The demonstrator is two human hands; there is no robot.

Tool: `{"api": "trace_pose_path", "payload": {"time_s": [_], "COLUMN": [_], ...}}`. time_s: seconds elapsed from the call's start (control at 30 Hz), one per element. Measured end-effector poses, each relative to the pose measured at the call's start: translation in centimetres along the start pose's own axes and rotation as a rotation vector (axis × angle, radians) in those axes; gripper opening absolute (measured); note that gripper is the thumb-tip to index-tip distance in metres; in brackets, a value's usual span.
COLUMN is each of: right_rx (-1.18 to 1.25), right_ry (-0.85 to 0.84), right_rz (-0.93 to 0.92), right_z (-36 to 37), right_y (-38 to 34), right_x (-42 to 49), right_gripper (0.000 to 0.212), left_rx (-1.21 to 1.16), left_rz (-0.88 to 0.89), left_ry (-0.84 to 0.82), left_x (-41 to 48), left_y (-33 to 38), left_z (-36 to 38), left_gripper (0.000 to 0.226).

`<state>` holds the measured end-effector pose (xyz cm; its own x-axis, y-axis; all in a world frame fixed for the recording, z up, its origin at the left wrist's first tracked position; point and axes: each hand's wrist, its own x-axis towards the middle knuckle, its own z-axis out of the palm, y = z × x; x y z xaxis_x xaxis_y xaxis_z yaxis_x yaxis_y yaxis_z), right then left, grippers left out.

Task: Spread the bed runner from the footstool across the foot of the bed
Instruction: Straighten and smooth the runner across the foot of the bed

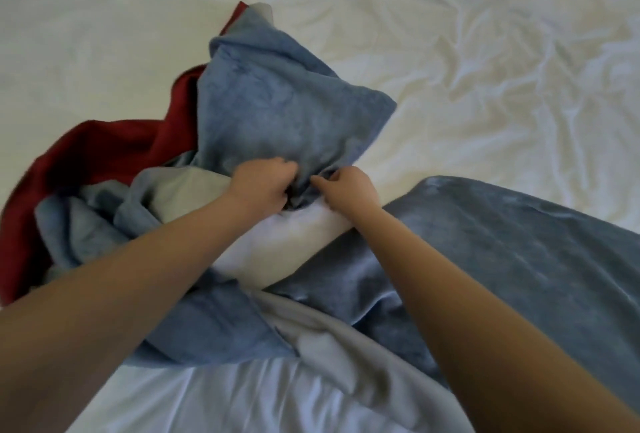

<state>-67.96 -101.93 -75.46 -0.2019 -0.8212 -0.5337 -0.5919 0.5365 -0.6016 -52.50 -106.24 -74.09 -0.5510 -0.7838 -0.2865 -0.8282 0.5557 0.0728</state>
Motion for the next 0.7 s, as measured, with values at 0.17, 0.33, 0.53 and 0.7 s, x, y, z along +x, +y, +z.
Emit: {"api": "trace_pose_path", "payload": {"time_s": [0.17,0.33,0.53,0.7], "right_rx": [-0.054,-0.178,-0.227,-0.061], "right_ry": [0.058,0.107,0.181,0.597], "right_rz": [-0.029,-0.012,0.095,-0.022], "right_z": [3.1,6.0,5.8,4.7], "right_y": [-5.1,-10.4,-11.5,-9.6], "right_x": [0.5,0.7,0.2,0.4], "right_gripper": [0.036,0.016,0.024,0.052], "left_rx": [0.156,0.168,-0.005,-0.056], "left_rz": [0.057,-0.007,0.131,0.017], "left_ry": [0.039,0.1,0.306,0.374], "left_x": [-1.0,-2.4,-4.2,-3.3], "left_y": [-5.7,-12.0,-15.7,-16.8], "left_z": [0.0,-1.2,-3.8,-4.1], "left_gripper": [0.013,0.017,0.02,0.025]}}
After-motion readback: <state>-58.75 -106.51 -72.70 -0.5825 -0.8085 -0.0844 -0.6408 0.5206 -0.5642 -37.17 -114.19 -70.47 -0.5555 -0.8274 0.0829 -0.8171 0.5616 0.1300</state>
